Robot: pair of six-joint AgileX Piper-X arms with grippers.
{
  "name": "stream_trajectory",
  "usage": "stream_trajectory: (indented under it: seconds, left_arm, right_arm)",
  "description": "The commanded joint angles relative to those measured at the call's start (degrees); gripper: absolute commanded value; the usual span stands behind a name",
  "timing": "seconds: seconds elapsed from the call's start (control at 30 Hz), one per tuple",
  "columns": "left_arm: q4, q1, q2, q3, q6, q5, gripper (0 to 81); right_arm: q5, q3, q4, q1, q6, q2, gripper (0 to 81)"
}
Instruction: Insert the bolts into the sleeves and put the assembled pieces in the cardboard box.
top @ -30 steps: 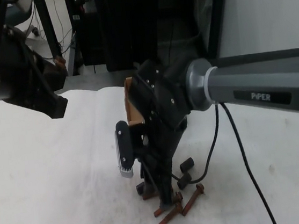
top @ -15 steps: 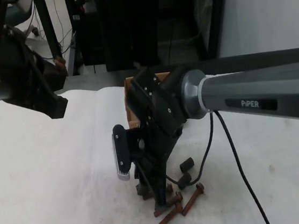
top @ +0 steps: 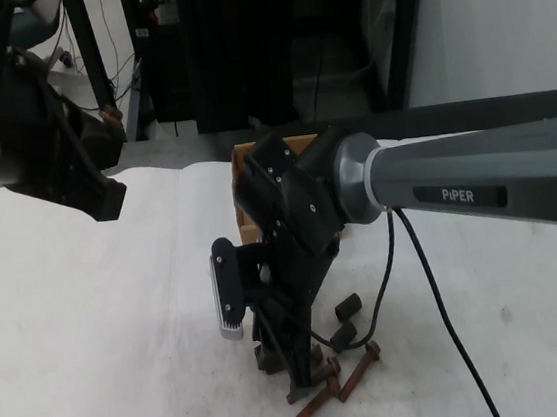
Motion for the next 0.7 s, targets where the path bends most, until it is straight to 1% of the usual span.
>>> stream_trajectory:
  seconds: [0.0,0.67]
  left_arm:
    - [-0.31,0.08,-0.03,-0.20,0.11,-0.30,0.2]
    - [-0.31,0.08,-0.03,-0.20,0.11,-0.30,0.2]
  right_arm:
    - [-0.06,0.26,1.37,-0.15,-0.29,2.13,32.1]
    - [0.39,0.26,3.35,-2.72,-1.58,2.20,32.1]
